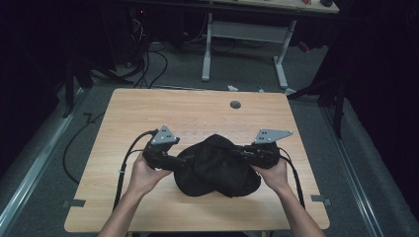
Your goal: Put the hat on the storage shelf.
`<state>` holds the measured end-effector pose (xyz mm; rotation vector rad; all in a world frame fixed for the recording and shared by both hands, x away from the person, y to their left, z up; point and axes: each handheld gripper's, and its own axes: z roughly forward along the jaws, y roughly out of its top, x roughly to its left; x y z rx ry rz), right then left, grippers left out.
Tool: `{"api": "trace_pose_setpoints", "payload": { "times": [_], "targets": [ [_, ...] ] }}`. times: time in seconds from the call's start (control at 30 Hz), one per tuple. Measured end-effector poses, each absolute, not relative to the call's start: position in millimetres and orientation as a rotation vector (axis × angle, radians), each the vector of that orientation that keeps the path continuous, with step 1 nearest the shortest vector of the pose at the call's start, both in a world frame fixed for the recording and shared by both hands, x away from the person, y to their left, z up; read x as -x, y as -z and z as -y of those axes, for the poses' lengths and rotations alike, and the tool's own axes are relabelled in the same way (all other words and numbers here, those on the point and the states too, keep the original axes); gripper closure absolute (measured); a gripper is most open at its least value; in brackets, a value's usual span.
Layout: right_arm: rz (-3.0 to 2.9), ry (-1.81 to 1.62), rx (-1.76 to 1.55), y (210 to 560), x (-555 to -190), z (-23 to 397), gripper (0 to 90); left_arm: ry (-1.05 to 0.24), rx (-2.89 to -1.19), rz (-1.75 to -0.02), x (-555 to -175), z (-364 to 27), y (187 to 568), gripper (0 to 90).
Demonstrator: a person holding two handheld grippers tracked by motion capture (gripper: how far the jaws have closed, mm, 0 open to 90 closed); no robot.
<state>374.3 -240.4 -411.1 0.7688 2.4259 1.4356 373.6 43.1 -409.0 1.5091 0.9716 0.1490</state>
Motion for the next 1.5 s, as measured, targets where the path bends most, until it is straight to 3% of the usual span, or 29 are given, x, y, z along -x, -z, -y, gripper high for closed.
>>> {"api": "trace_pose_setpoints", "payload": {
  "times": [0.43, 0.7, 1.23, 1.5],
  "targets": [
    [-2.496, -1.435, -0.657, 400, -383, 224, 81.9, -0.098, -1.627, -0.905, -384, -14, 395, 26.6],
    [-2.527, -1.435, -0.585, 393, -384, 219, 81.9, -0.037, -1.701, -0.881, -385, -7, 400, 37.1],
    [-2.553, -1.367, -0.430, 376, -388, 197, 81.7, -0.031, -1.746, -0.889, -382, -19, 399, 48.4],
    [-2.550, -1.367, -0.396, 373, -390, 193, 81.5, 0.011, -1.732, -0.876, -376, -25, 395, 62.0]
  ]
}}
